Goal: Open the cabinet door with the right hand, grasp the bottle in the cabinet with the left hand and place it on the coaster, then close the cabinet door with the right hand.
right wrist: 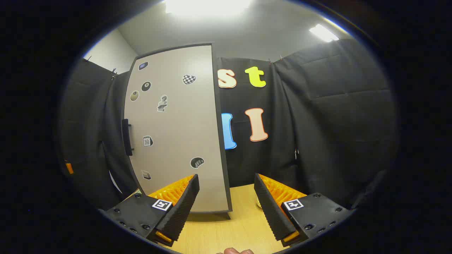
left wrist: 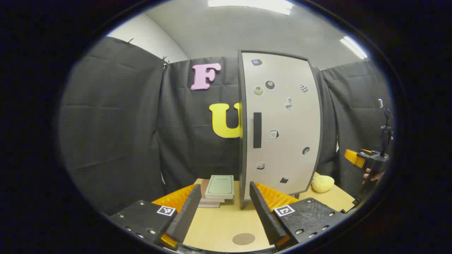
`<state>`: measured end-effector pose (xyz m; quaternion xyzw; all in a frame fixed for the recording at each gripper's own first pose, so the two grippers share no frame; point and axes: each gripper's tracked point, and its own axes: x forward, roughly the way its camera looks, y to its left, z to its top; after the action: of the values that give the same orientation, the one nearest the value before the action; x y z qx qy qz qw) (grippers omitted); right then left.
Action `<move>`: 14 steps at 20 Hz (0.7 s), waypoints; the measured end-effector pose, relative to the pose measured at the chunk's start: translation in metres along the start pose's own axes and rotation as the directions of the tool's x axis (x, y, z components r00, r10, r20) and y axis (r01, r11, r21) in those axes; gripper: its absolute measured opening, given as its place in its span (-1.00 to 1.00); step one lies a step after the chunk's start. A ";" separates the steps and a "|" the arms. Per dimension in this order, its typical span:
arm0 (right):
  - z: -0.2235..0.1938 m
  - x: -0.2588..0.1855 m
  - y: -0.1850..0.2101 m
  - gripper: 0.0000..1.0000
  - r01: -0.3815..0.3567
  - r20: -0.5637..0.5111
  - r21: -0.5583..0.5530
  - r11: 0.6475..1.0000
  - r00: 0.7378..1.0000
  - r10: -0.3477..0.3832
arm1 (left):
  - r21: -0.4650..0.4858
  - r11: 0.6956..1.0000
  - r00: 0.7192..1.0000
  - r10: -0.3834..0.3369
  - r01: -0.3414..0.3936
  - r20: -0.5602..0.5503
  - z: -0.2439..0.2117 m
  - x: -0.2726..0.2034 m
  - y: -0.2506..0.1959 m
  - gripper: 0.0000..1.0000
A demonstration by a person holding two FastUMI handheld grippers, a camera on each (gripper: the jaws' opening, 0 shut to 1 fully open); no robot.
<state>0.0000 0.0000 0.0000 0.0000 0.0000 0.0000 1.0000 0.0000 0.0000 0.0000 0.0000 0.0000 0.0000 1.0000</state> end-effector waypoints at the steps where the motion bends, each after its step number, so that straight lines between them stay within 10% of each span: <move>1: -0.001 0.001 0.004 0.90 -0.008 -0.003 0.000 1.000 1.000 0.008 | 0.000 1.000 1.000 0.004 -0.004 0.002 0.000 -0.002 0.002 0.66; 14: 0.000 0.011 0.047 0.90 -0.093 -0.018 -0.042 0.995 0.996 0.093 | -0.056 0.996 0.997 0.066 -0.069 -0.051 -0.041 -0.012 0.027 0.66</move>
<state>0.0111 0.0473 -0.0002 -0.0216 0.0079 0.0465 0.9987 -0.0116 0.0274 -0.0408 -0.0288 0.0245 0.0339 0.9987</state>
